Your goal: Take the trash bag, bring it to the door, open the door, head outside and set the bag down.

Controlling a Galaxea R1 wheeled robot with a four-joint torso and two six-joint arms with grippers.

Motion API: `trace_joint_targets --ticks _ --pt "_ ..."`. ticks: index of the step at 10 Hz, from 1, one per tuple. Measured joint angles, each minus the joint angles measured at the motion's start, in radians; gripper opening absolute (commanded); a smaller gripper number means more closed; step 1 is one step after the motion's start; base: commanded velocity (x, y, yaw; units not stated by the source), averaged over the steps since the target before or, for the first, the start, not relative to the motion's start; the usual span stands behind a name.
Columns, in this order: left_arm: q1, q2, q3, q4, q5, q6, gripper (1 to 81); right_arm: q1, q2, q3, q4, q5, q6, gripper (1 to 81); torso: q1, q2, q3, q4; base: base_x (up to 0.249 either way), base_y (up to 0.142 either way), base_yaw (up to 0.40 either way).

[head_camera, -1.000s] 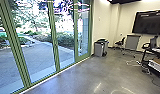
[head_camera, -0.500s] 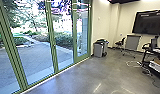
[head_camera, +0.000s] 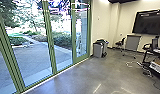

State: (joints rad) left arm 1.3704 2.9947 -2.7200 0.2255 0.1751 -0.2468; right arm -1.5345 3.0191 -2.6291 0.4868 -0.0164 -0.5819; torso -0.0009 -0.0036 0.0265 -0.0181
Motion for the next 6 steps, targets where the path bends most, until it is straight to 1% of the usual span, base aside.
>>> trace_joint_targets --ticks 6 --pt "0.000 0.000 0.000 0.000 0.000 0.000 1.0 0.000 0.000 -0.001 0.000 0.000 0.000 81.1 0.000 0.000 0.000 0.000 0.125 -0.069 0.000"
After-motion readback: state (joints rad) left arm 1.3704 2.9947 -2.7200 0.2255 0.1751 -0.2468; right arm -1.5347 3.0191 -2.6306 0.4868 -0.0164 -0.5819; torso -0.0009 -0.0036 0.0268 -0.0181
